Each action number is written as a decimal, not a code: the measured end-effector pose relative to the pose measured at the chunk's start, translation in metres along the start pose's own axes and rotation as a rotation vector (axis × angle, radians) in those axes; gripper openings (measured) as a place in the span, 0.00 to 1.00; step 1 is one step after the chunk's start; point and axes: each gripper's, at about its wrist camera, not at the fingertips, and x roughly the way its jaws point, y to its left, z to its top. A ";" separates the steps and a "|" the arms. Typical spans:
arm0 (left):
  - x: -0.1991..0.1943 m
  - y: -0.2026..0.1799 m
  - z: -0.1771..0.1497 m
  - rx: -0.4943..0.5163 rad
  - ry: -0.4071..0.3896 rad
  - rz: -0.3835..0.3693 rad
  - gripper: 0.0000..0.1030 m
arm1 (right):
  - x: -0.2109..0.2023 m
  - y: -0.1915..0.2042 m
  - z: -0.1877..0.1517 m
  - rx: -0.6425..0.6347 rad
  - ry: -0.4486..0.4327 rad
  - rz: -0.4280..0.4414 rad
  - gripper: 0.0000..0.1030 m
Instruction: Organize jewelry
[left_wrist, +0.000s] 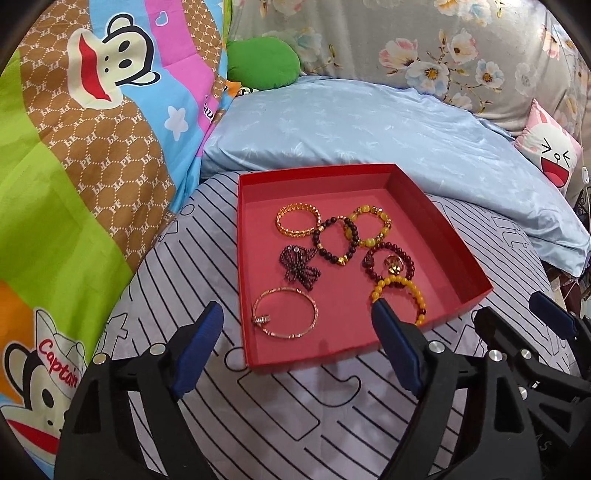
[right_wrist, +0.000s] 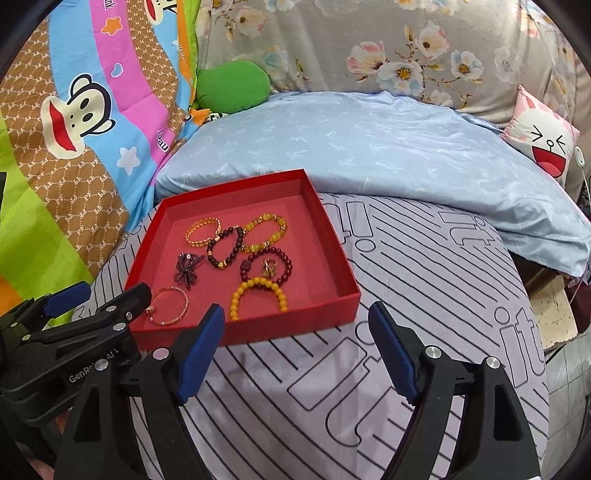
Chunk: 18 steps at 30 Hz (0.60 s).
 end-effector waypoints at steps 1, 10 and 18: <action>-0.002 0.000 -0.002 0.001 0.002 0.001 0.77 | -0.002 0.000 -0.002 0.000 0.001 -0.003 0.76; -0.014 0.003 -0.023 -0.011 0.018 0.012 0.82 | -0.015 -0.003 -0.025 0.020 0.020 -0.009 0.80; -0.022 0.007 -0.039 -0.023 0.025 0.034 0.90 | -0.027 0.000 -0.038 -0.022 0.002 -0.058 0.82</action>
